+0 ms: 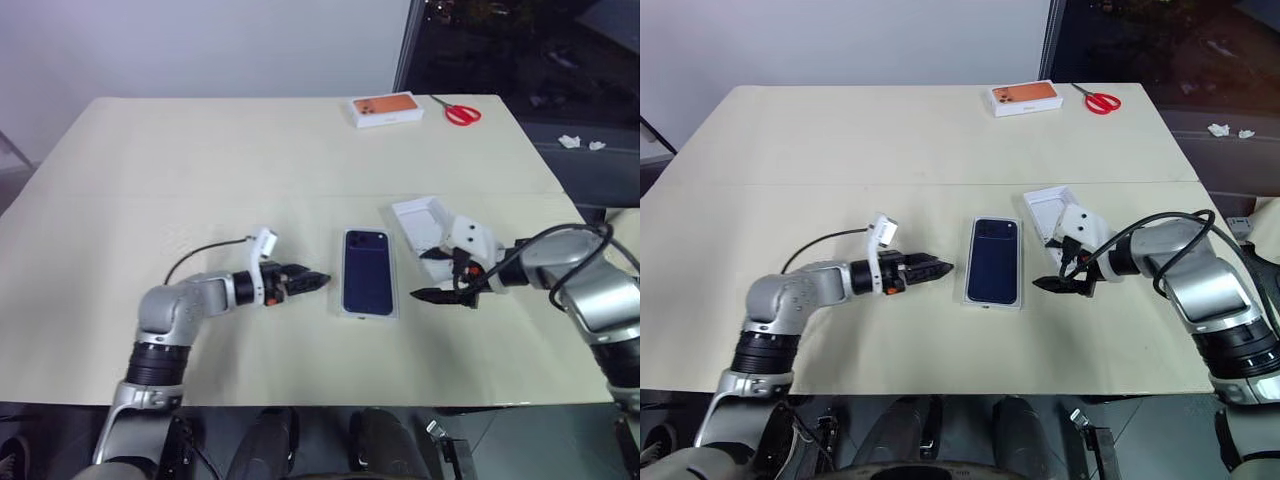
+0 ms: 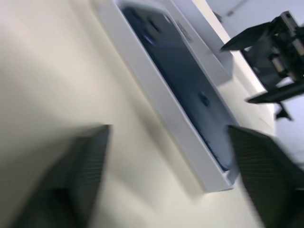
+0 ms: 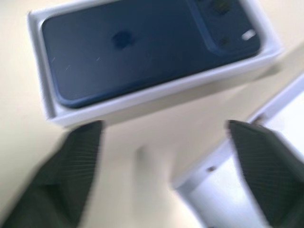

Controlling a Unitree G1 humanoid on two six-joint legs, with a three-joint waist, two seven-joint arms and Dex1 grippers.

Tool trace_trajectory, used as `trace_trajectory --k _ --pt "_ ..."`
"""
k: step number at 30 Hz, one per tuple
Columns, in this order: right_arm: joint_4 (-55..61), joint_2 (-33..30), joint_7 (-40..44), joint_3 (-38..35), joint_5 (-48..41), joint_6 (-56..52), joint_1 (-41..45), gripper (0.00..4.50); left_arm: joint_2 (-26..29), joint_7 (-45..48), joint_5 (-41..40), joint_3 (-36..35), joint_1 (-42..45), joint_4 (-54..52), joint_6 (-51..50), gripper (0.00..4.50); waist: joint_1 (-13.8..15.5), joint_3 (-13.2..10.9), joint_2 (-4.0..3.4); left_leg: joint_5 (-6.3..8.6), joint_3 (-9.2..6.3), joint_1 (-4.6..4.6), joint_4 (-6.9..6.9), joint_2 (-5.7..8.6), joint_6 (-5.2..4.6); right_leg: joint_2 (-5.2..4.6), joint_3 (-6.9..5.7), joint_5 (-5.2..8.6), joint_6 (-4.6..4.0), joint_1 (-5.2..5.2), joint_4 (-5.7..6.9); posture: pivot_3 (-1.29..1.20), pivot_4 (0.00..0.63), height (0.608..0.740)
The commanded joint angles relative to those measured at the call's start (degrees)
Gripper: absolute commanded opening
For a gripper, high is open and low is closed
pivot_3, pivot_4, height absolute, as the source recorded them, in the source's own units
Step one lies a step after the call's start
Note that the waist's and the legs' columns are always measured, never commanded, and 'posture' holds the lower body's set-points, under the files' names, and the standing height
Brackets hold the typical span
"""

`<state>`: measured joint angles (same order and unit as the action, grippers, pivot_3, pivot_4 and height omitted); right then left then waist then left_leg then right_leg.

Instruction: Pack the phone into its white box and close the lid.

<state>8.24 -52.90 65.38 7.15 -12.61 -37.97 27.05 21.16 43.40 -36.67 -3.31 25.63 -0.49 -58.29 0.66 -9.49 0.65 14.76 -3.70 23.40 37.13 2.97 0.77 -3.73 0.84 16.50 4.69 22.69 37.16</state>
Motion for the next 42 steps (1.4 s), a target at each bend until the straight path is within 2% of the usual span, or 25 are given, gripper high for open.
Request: trace_trajectory --k 1,3,6,11,14,17,19,23,29,32,37,38,39,40,42 --pt "0.6 -0.6 -1.1 -1.5 0.1 0.8 1.9 4.5 1.4 2.3 -2.0 -1.2 0.9 -2.2 1.2 4.46 0.1 0.0 0.01 0.0 0.0 0.01 0.0 0.0 0.0 -0.01 0.0 0.0 0.0 0.0 -0.01 0.0 0.15 0.74" --pt "0.5 -0.5 -1.5 -1.4 0.4 0.9 2.2 4.5 1.8 2.6 -2.1 -1.1 0.8 -2.2 1.6 4.46 0.2 0.0 0.01 0.0 0.0 0.05 0.0 0.02 0.0 -0.03 0.0 0.0 0.0 0.0 -0.04 0.0 0.15 0.74" --pt "-4.3 4.4 -11.0 0.4 4.3 -6.1 7.5 4.5 5.0 7.5 0.8 -2.7 -0.4 -3.2 12.8 4.46 -0.4 -0.1 0.11 0.0 0.06 0.05 0.0 0.03 0.0 -0.05 0.05 -0.01 -0.01 0.05 -0.02 0.0 0.15 0.74" --pt "-3.2 9.2 -18.1 0.6 4.0 -21.9 11.2 4.5 8.9 12.0 3.7 -3.2 -2.6 -1.0 24.0 4.46 -0.3 -0.2 0.04 -0.09 0.11 0.05 -0.18 -0.07 0.16 -0.01 0.08 0.0 -0.04 0.22 0.06 0.0 0.15 0.74" --pt "-2.6 10.8 -21.0 0.1 3.1 -28.3 12.1 4.5 9.9 12.8 4.5 -3.0 -3.0 0.2 26.4 4.46 0.0 -0.2 0.04 -0.09 0.14 0.2 -0.19 -0.06 0.15 -0.01 0.13 0.0 -0.05 0.39 0.05 0.0 0.15 0.74" --pt "-0.1 10.1 -23.4 3.6 4.5 -31.4 11.7 4.5 10.3 12.8 4.5 -3.0 -2.8 1.1 27.1 4.46 0.1 -0.2 0.04 -0.08 0.14 0.48 -0.05 -0.04 0.13 -0.04 0.11 -0.01 -0.04 0.59 0.06 0.0 0.15 0.74" --pt "-0.7 12.5 -25.0 1.0 2.5 -36.7 13.0 4.5 9.9 12.3 4.6 -3.0 -2.8 1.2 27.9 4.46 0.0 -0.2 0.04 -0.07 0.14 0.55 -0.02 -0.01 0.11 -0.05 0.12 -0.02 -0.04 0.65 0.06 0.0 0.15 0.74" --pt "-0.6 12.4 -28.3 2.9 4.0 -37.3 13.5 4.5 8.8 11.0 5.0 -2.6 -3.1 1.0 28.7 4.46 -0.1 -0.2 0.04 -0.06 0.14 0.56 -0.05 -0.01 0.1 -0.05 0.11 -0.02 -0.03 0.7 0.09 0.0 0.15 0.74" --pt "-0.1 15.9 -32.0 1.3 2.6 -40.5 12.7 4.5 7.6 9.2 4.9 -2.6 -3.4 0.2 28.6 4.46 -0.4 -0.2 0.04 -0.07 0.15 0.56 -0.01 -0.01 0.09 -0.02 0.13 -0.02 -0.03 0.72 0.22 0.0 0.15 0.74" --pt "0.0 16.4 -32.3 1.0 1.4 -41.1 12.3 3.77 7.5 8.7 4.5 -2.9 -3.5 0.1 28.3 4.5 -0.4 -0.2 0.04 -0.08 0.15 0.55 0.02 -0.01 0.09 -0.01 0.13 -0.03 -0.03 0.73 0.31 0.0 0.15 0.74" --pt "0.0 16.9 -33.9 0.7 1.2 -41.0 11.9 1.27 7.0 7.7 4.2 -2.9 -2.7 0.2 28.0 4.5 -0.5 -0.2 0.04 -0.08 0.15 0.51 0.04 -0.01 0.1 0.01 0.13 -0.02 -0.03 0.72 0.37 0.0 0.15 0.74" --pt "-0.1 16.7 -34.2 0.7 1.3 -40.6 12.0 0.95 6.9 7.6 4.2 -2.8 -2.7 0.1 27.9 4.5 -0.5 -0.2 0.04 -0.09 0.15 0.51 0.06 -0.01 0.1 0.02 0.13 -0.03 -0.03 0.72 0.39 0.0 0.15 0.74" --pt "-0.5 16.3 -34.6 0.8 1.5 -39.9 12.0 0.31 6.9 7.5 4.2 -2.8 -2.6 0.1 27.8 4.5 -0.5 -0.2 0.04 -0.09 0.15 0.51 0.09 -0.01 0.1 0.02 0.13 -0.03 -0.02 0.71 0.4 0.0 0.15 0.74" --pt "-0.7 16.0 -34.8 0.8 1.6 -39.6 12.0 0.03 6.9 7.4 4.1 -2.7 -2.6 0.0 27.7 4.5 -0.5 -0.2 0.04 -0.09 0.15 0.51 0.1 -0.01 0.09 0.02 0.13 -0.03 -0.02 0.71 0.41 0.0 0.15 0.74" --pt "-1.4 16.1 -35.6 0.5 1.7 -38.8 12.2 0.03 6.9 7.4 4.1 -2.7 -2.5 0.1 27.7 4.5 -0.5 -0.2 0.04 -0.09 0.16 0.51 0.11 -0.01 0.09 0.02 0.13 -0.03 -0.02 0.71 0.41 0.0 0.15 0.74"
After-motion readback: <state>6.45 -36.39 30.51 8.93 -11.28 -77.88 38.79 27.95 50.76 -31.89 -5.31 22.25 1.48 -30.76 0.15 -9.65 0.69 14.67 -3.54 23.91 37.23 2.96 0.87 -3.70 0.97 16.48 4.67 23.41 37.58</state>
